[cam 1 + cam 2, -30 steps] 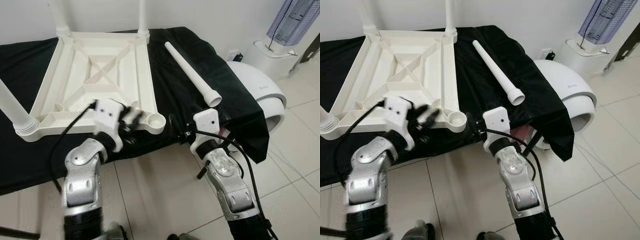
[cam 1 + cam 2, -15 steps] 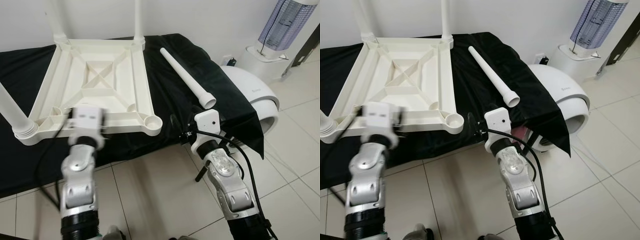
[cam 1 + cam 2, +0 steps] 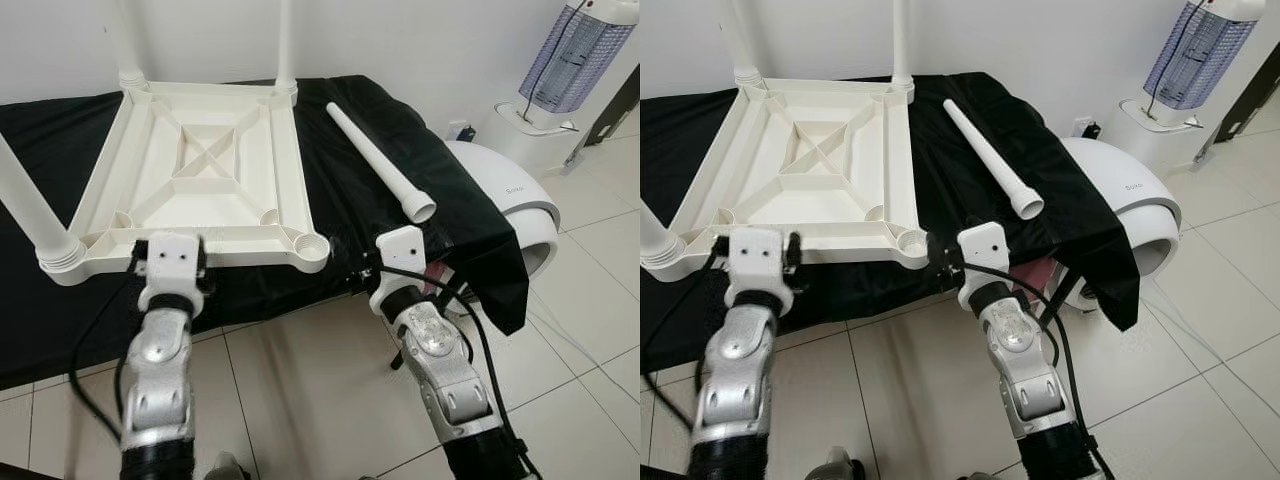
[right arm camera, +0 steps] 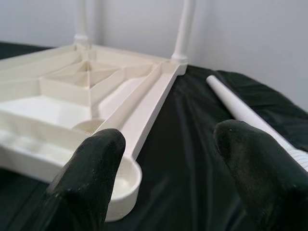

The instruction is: Building children table

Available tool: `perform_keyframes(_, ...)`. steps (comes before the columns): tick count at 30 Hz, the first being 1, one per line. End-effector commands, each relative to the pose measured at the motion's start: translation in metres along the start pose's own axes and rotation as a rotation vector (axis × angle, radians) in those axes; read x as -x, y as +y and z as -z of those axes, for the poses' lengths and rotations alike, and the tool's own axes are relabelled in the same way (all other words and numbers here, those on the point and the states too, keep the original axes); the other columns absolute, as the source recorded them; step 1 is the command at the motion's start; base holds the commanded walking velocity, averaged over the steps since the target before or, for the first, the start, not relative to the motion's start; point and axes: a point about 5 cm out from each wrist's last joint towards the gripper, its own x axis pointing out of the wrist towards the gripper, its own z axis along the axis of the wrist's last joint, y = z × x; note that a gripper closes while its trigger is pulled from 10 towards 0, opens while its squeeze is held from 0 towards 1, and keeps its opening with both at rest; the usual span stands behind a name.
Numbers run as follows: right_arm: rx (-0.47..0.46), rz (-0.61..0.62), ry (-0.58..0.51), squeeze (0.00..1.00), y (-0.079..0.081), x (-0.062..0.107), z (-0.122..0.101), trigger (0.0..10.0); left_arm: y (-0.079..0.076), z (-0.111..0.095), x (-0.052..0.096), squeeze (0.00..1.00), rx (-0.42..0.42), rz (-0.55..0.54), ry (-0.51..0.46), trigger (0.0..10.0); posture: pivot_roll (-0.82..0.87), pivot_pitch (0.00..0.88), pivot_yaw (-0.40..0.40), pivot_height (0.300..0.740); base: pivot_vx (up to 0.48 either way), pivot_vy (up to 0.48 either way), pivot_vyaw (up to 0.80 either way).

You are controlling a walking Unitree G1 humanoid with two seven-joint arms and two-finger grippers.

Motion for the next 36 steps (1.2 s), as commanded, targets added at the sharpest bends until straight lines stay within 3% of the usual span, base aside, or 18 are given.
perform_keyframes(1, -0.031, 0.04, -0.002, 0.0, -0.01, -0.002, 0.002, 10.0, 0.001, 0.002, -0.004, 0.0, 0.046, -0.031, 0.022, 10.0, 0.06, 0.043, -0.079, 0.74, 0.0, 0.0, 0.0)
perform_keyframes(5, -0.065, 0.041, -0.041, 0.0, -0.016, -0.009, -0.007, 10.0, 0.002, -0.01, -0.009, 0.0, 0.055, -0.018, -0.023, 10.0, 0.07, 0.042, -0.084, 0.74, 0.0, 0.0, 0.0)
perform_keyframes(14, -0.084, -0.003, -0.081, 0.0, -0.012, -0.013, -0.015, 10.0, -0.003, -0.014, -0.008, 0.0, 0.086, 0.025, -0.039, 10.0, 0.08, 0.043, -0.086, 0.74, 0.0, 0.0, 0.0)
perform_keyframes(22, -0.093, -0.011, -0.069, 0.0, -0.011, -0.014, -0.012, 10.0, -0.013, -0.009, -0.002, 0.0, 0.1, 0.061, -0.005, 10.0, 0.08, 0.05, -0.09, 0.74, 0.0, 0.0, 0.0)
perform_keyframes(29, -0.088, -0.01, -0.064, 0.0, -0.012, -0.014, -0.011, 10.0, -0.019, -0.007, 0.0, 0.0, 0.165, 0.116, 0.028, 10.0, 0.08, 0.051, -0.085, 0.74, 0.0, 0.0, 0.0)
perform_keyframes(36, -0.088, -0.007, -0.059, 0.0, -0.012, -0.013, -0.01, 10.0, -0.019, -0.011, -0.002, 0.0, 0.124, 0.11, -0.003, 10.0, 0.08, 0.051, -0.081, 0.74, 0.0, 0.0, 0.0)
